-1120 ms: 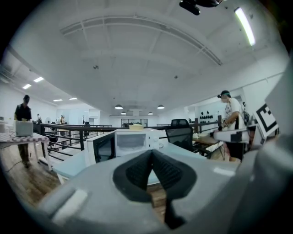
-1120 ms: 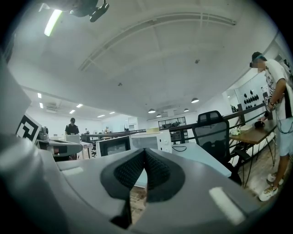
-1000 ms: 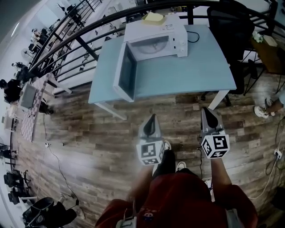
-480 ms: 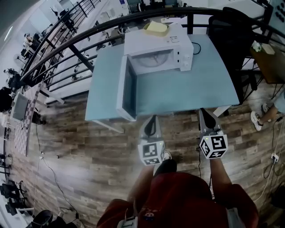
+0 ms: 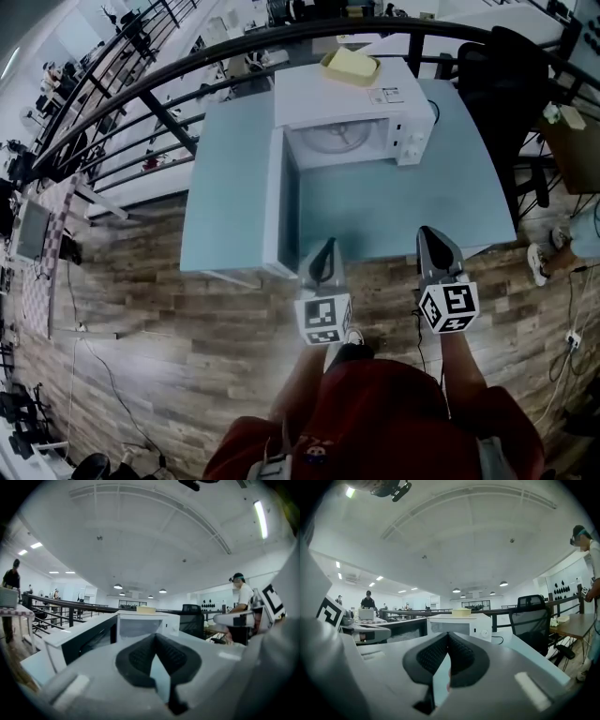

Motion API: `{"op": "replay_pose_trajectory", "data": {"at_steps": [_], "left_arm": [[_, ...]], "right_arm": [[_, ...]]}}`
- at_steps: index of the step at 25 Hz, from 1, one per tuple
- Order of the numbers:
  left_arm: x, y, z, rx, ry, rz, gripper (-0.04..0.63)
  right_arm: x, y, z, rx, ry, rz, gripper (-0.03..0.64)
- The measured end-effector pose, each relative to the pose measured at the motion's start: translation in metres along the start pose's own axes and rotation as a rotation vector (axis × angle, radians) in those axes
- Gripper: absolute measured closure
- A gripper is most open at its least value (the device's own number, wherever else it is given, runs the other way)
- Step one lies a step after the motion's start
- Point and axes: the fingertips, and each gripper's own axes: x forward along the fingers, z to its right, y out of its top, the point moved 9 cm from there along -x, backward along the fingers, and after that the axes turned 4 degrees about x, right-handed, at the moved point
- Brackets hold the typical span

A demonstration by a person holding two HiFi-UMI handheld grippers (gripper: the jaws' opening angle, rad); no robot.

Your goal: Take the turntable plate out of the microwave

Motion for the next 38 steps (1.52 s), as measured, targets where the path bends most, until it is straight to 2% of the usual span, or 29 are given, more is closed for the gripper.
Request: {"op": "replay_pose_trajectory", "data": {"at_steps": [13,20,27,38], "left_arm": [[0.066,0.004,-0.037,-0.013,-0.018,-0.003,0.595],[0.117,0.009,-0.041,0.014,0.004,-0.023,0.595],[0.180,0.031,-0.048,0.033,0.055,-0.006,0.595],[0.251,0.046,-0.049,0.076,0.115,-0.015,0.595]], "right_arm": [[0.073,0.006,0.008,0.008,-0.015,-0.011,0.618],[0.124,0.013,0.044,0.032,0.005,0.000,0.618],[0.183,0.035,0.090,0.031,0.051,0.016,0.618],[0.252,0.053,0.138,0.007,0.130,0.034,0.618]]}}
